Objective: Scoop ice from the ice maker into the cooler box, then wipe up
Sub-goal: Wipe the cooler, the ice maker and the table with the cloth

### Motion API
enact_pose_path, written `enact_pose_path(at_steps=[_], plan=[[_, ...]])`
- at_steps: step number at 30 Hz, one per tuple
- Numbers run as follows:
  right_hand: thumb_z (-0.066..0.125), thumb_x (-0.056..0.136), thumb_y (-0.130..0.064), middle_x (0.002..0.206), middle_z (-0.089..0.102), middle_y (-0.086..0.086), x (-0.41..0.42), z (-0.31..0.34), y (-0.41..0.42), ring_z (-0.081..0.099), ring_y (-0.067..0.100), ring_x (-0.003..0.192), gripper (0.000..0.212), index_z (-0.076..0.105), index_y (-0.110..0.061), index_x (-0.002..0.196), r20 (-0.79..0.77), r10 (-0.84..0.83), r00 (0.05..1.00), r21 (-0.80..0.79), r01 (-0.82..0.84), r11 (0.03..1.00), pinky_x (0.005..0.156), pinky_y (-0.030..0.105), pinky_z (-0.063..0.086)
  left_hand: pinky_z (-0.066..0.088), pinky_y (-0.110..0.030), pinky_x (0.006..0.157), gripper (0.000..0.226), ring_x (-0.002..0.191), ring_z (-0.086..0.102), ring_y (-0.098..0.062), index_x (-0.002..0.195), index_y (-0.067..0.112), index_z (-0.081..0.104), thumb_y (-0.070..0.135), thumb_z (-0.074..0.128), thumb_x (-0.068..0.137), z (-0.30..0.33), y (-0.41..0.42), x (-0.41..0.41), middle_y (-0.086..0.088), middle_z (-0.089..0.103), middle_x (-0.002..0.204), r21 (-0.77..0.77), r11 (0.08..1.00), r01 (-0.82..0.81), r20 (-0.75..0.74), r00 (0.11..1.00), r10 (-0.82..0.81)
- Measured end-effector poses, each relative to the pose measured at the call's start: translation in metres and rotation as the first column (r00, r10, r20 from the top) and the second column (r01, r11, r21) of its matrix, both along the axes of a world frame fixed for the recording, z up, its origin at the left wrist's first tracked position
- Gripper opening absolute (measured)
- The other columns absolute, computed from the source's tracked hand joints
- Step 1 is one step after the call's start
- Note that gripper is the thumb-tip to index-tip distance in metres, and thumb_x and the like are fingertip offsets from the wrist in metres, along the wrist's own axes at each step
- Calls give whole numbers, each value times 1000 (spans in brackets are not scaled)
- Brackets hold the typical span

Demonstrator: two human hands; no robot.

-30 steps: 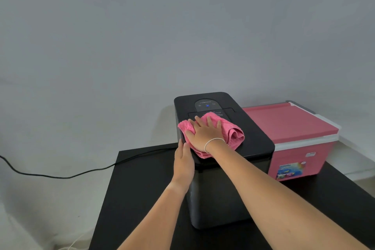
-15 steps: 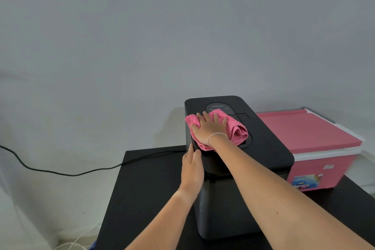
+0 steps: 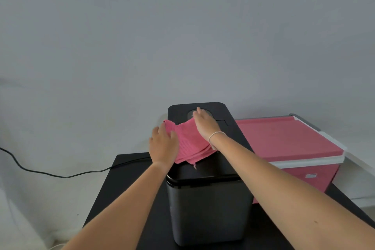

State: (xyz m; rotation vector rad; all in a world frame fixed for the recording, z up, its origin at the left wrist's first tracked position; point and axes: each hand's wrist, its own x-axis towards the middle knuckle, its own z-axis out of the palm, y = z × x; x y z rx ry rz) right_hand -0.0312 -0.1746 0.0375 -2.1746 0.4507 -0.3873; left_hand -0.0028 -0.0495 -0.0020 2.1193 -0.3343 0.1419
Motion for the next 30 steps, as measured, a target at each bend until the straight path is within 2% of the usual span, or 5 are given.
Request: enact_pose_path(at_steps=[5,12,19,24,30], plan=[[27,102,-23,157,20,8,-23,-20,-67,18,22,145,47,31,-12,147,-38,-123,992,-208,113,972,118,36,16,7,-49,116,71,143,6,-41,150,9,6,23,39,89,10,-43,-9,-22,-3,156,449,871,-201,319,946,54],[24,102,-26,159,15,5,-30,-51,-91,7,25,146,48,25,-15,149,-191,-125,974,-452,26,891,118,37,14,-2,-51,116,61,144,0,-41,151,21,12,44,24,95,-5,-85,-15,-19,3,157,647,763,-3,33,999,-25],[20,103,-27,160,8,0,-32,-54,-91,0,25,147,49,20,-18,151,-220,-109,969,-455,-3,890,117,36,14,7,-61,110,65,144,3,-39,149,32,14,59,24,91,-6,-57,-5,-10,7,158,678,735,-24,27,1000,8],[18,103,-28,160,8,-2,-32,-53,-90,1,24,147,49,19,-20,151,-229,-113,967,-451,-2,893,116,38,18,34,-46,100,61,126,37,-41,144,27,24,56,34,91,-9,-29,-5,-10,22,148,592,805,28,8,999,-40],[18,102,-41,160,7,-2,-31,-53,-89,0,24,147,53,18,-21,151,-236,-116,965,-435,2,900,117,38,15,37,-42,92,60,116,49,-40,140,19,28,52,40,91,-9,-19,-4,-11,35,139,478,877,47,-38,999,-33]])
